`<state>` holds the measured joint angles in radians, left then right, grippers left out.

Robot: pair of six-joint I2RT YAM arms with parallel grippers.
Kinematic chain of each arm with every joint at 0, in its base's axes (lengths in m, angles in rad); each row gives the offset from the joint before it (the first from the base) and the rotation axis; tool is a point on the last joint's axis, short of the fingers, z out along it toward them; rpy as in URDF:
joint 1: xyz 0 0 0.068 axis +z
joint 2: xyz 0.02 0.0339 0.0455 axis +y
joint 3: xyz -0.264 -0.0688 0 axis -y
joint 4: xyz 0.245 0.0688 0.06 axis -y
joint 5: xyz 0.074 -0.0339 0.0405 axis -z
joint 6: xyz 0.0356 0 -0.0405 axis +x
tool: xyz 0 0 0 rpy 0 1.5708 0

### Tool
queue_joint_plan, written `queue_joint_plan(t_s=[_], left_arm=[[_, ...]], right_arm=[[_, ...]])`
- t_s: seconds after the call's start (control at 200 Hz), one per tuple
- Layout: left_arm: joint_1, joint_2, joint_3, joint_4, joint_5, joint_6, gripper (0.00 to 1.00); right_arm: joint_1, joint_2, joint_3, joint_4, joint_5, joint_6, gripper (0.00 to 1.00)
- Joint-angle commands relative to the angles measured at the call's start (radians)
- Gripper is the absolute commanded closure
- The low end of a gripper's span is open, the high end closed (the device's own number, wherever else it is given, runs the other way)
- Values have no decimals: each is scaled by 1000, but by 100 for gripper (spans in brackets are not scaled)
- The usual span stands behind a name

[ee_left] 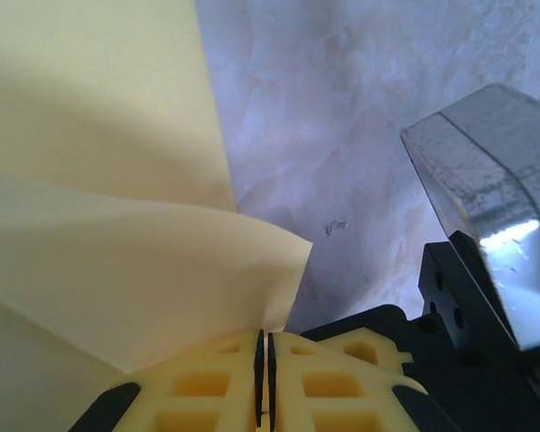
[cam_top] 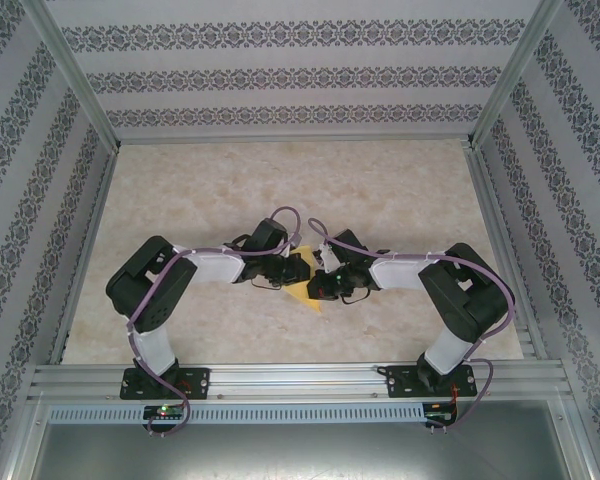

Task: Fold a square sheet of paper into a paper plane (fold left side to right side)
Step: Fourth fold the wing at the center of the table.

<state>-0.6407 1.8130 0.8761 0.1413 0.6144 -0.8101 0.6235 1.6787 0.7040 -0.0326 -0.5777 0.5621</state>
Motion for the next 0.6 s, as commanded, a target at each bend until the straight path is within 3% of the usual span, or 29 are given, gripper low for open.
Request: queue_joint_plan(t_s=[0.0, 0.28, 0.595], left_arm=[[-10, 26, -10, 37, -1, -8, 86], [5, 89, -9, 53, -44, 17, 89], [93, 127, 49, 4, -45, 127, 89]], right_arm=[[-4, 59, -37, -108, 82, -33, 100], [-4, 59, -27, -157, 94, -55, 100], [-4, 56, -31, -201, 88, -71, 100]])
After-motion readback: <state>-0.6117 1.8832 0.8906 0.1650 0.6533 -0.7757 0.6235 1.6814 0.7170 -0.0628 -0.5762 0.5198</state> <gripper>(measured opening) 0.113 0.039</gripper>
